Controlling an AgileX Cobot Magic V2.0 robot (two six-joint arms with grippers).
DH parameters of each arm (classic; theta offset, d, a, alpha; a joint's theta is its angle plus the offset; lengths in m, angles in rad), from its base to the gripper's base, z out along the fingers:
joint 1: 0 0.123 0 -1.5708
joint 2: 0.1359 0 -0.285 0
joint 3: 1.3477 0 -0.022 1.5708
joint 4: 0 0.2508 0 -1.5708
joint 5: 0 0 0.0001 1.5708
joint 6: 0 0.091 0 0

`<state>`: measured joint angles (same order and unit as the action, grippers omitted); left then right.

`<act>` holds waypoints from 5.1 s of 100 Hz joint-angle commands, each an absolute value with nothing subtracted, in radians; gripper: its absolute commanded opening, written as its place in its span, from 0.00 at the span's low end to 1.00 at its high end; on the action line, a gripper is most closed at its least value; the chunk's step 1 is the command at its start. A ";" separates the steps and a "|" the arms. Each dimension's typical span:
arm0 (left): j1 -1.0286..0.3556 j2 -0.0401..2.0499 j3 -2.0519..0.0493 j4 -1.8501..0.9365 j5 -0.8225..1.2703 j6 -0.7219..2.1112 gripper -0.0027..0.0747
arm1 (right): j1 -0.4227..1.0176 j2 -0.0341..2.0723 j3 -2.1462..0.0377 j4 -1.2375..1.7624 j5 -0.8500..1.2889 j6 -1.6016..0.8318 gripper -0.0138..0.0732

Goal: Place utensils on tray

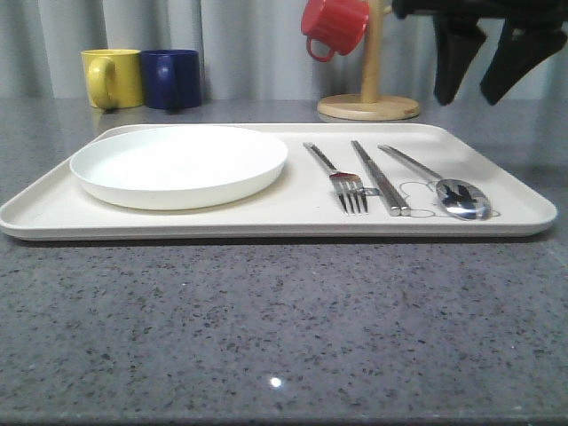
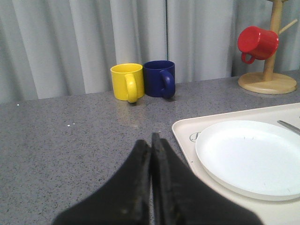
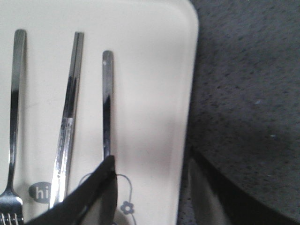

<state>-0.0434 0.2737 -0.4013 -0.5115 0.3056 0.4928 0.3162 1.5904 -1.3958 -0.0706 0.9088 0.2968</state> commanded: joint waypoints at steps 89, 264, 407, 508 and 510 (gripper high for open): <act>-0.044 0.279 -0.429 -0.524 0.228 0.493 0.01 | 0.192 0.510 -0.592 -0.194 0.485 0.259 0.57; -0.044 0.279 -0.429 -0.524 0.228 0.493 0.01 | 0.097 0.233 -0.340 -0.097 0.216 0.204 0.08; -0.044 0.279 -0.429 -0.524 0.228 0.493 0.01 | 0.033 -0.029 0.028 -0.071 -0.104 0.178 0.08; -0.044 0.265 -0.415 -0.465 0.211 0.435 0.01 | 0.033 -0.029 0.028 -0.071 -0.104 0.178 0.08; -0.044 0.257 -0.410 -0.437 0.206 0.400 0.01 | 0.033 -0.029 0.028 -0.071 -0.104 0.178 0.08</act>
